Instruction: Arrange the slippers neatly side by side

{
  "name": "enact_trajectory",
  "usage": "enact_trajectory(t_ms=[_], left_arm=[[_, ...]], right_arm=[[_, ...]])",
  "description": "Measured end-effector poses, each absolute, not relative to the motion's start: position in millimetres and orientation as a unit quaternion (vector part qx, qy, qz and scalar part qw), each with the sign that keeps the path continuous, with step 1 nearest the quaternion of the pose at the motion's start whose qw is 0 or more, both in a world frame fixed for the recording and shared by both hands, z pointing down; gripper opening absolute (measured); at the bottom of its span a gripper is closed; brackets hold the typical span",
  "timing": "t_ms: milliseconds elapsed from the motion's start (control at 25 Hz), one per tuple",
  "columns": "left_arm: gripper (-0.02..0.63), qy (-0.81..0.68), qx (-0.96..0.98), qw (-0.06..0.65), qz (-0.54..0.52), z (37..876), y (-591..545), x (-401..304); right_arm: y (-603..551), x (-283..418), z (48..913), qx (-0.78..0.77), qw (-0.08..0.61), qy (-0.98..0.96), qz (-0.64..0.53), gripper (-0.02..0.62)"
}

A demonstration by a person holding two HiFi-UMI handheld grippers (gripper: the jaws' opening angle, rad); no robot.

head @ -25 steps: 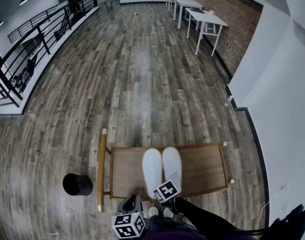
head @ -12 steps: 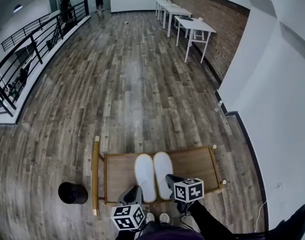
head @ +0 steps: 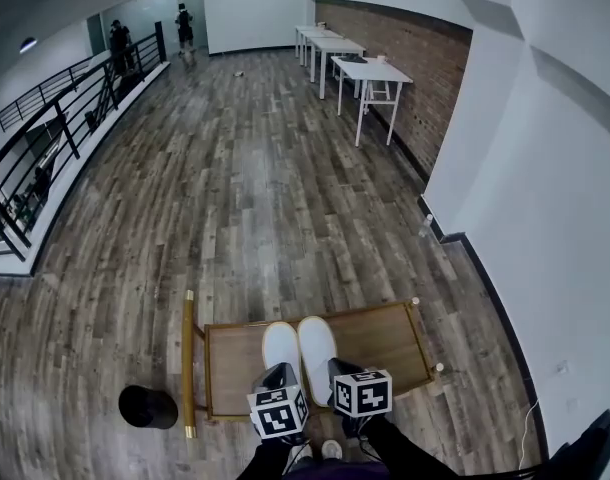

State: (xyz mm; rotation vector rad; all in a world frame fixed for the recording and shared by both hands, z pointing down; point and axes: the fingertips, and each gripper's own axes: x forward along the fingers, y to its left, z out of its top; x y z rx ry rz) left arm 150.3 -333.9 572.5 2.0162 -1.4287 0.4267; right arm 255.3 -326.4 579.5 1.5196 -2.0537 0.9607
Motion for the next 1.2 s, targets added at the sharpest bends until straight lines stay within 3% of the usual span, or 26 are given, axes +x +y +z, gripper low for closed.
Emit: enact_trajectory(t_ms=[1200], left_arm=[[0.002, -0.570, 0.765, 0.251, 0.164, 555, -329, 141]], right_arm=[[-323, 237, 559, 0.535, 0.204, -0.766, 0.292, -0.002]])
